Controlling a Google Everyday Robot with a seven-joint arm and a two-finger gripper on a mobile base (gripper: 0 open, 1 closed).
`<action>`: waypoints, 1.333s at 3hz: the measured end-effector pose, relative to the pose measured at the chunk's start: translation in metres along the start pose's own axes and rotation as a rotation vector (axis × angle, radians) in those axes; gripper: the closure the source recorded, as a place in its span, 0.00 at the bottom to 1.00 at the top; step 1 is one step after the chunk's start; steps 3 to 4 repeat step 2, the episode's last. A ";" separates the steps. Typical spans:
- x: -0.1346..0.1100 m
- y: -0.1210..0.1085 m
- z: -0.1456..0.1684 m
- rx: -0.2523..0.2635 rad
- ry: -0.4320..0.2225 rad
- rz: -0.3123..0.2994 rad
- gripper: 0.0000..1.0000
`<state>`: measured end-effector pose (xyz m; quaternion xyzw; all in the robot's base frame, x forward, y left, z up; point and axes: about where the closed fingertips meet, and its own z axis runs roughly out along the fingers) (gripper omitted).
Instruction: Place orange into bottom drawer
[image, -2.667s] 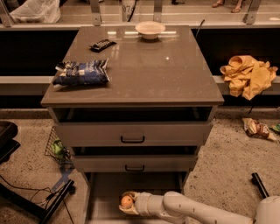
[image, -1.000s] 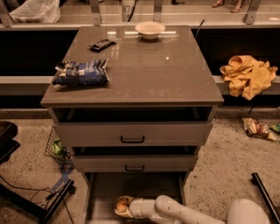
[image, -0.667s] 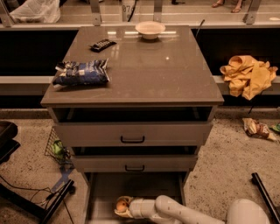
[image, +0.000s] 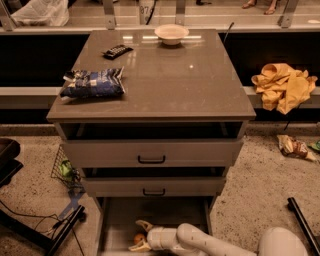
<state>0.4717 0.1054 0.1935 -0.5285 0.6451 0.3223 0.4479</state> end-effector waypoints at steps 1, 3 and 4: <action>0.000 0.001 0.001 -0.002 -0.001 0.000 0.00; 0.000 0.001 0.001 -0.002 -0.001 0.000 0.00; 0.000 0.001 0.001 -0.002 -0.001 0.000 0.00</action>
Offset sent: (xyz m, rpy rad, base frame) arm -0.0006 0.0011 0.0000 0.0011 0.0007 0.0014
